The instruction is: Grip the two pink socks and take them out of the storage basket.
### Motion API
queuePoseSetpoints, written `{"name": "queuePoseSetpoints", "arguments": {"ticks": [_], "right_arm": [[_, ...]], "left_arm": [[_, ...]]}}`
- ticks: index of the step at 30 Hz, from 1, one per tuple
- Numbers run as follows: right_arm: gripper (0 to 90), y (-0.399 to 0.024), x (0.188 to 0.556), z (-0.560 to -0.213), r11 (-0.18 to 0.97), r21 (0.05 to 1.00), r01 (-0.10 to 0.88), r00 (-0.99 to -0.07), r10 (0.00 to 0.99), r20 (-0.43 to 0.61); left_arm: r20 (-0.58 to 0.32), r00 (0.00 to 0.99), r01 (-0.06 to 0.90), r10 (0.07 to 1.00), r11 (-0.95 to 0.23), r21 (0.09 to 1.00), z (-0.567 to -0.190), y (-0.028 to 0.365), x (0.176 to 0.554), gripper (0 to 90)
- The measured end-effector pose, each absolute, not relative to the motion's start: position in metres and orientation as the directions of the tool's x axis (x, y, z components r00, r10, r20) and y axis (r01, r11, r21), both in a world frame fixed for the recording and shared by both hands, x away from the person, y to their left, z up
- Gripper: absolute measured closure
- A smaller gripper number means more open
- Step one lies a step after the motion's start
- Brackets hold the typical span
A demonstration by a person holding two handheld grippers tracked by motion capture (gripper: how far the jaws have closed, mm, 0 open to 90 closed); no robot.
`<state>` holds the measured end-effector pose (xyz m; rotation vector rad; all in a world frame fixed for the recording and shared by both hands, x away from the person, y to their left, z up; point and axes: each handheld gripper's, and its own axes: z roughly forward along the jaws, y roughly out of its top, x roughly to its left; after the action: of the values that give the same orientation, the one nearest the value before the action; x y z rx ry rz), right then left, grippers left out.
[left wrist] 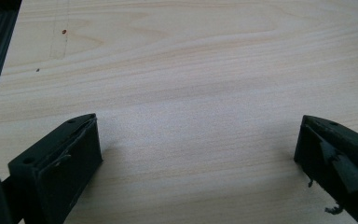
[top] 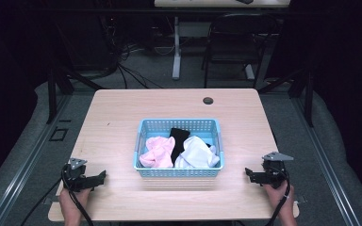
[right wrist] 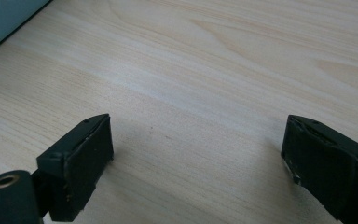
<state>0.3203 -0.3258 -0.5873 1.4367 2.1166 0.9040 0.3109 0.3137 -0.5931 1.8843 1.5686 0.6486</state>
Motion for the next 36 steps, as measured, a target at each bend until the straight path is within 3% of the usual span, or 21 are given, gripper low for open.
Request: {"name": "queuePoseSetpoints", "arguments": {"ticks": [17, 36], "right_arm": [[8.3, -0.326, 0.321, -0.587, 0.254, 0.715, 0.651, -0.375, 0.927, 0.012], [8.4, -0.326, 0.320, -0.587, 0.251, 0.717, 0.650, -0.373, 0.928, 0.013]], "left_arm": [[-0.026, 0.206, 0.719, 0.978, -0.133, 0.683, -0.584, 0.319, 0.310, 0.1], [-0.018, 0.346, 0.711, 0.938, -0.249, 0.657, -0.507, 0.297, 0.324, 0.1]]}}
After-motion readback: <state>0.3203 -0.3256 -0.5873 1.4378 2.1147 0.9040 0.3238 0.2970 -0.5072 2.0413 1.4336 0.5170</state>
